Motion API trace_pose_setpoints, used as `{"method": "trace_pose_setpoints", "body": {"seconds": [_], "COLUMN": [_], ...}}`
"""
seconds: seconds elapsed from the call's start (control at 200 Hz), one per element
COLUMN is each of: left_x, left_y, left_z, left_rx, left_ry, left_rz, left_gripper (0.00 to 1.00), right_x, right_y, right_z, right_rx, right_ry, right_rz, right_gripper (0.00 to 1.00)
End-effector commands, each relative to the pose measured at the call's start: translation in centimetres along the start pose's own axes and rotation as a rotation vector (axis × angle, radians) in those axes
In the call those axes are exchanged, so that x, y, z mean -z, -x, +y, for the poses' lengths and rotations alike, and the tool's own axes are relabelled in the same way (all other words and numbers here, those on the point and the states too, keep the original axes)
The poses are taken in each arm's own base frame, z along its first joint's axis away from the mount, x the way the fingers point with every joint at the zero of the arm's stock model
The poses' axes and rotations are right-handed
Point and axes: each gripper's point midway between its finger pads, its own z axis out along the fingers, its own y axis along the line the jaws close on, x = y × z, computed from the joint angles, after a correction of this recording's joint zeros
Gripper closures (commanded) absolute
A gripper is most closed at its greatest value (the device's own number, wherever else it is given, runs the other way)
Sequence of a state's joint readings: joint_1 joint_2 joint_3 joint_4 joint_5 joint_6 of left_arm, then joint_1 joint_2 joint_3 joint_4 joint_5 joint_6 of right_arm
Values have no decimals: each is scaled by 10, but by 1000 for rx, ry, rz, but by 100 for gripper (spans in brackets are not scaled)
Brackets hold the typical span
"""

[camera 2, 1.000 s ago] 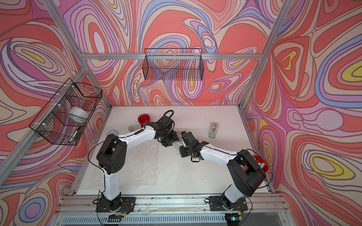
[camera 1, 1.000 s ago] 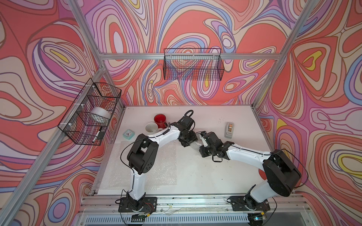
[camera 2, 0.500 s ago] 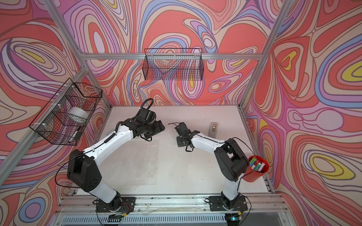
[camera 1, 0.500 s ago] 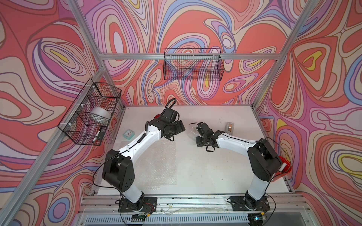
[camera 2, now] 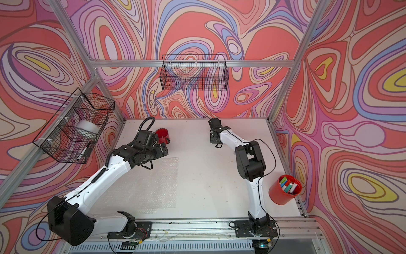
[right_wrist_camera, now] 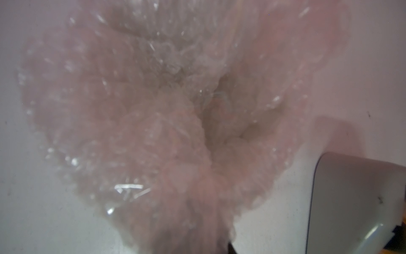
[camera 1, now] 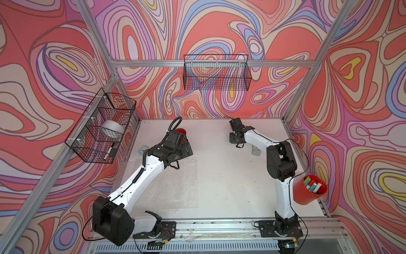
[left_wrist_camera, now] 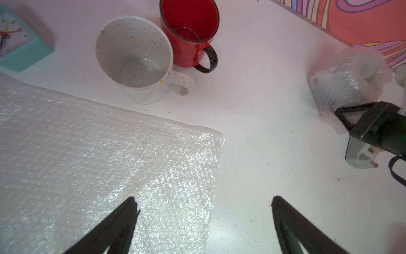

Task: Wrap mugs in bubble wrap
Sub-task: Move the bubble wrap to the center of the board, then pick up the bubble wrap from the bubble wrap.

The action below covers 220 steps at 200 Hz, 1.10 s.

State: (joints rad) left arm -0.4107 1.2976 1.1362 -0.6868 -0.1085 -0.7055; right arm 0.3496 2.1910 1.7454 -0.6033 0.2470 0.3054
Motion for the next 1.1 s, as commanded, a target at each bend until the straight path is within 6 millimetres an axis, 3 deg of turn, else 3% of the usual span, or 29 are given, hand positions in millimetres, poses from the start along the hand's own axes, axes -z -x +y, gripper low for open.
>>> {"method": "trace_pose_setpoints", "body": {"seconds": [0.0, 0.07, 0.12, 0.255, 0.346, 0.506, 0.651, 0.781, 0.801, 1.097], "left_x": [2, 5, 7, 13, 15, 12, 1, -15, -23, -54], "left_y": [-8, -7, -4, 4, 5, -14, -47, -72, -85, -102], "left_z": [13, 15, 15, 13, 22, 45, 82, 107, 113, 119], "left_rx": [-23, -17, -8, 58, 134, 284, 449, 572, 581, 570], "left_ry": [29, 17, 0, -143, -202, -249, -205, -176, -155, -113], "left_rz": [17, 13, 7, -12, -21, -8, 11, 43, 73, 168], "left_gripper": [2, 1, 0, 0, 3, 9, 14, 19, 20, 25], "right_x": [13, 36, 57, 118, 148, 180, 181, 159, 155, 113], "right_y": [9, 25, 34, 39, 13, -83, -148, -180, -184, -200], "right_z": [8, 11, 14, 27, 67, 172, 224, 233, 234, 238], "right_rx": [40, 25, 14, -4, 20, 90, 32, -8, -5, 1], "right_ry": [30, 71, 109, 209, 362, 639, 763, 775, 769, 682], "right_rz": [-8, -63, -108, -218, -193, 25, 229, 338, 350, 406], "right_gripper": [53, 33, 25, 26, 35, 54, 61, 61, 61, 59]}}
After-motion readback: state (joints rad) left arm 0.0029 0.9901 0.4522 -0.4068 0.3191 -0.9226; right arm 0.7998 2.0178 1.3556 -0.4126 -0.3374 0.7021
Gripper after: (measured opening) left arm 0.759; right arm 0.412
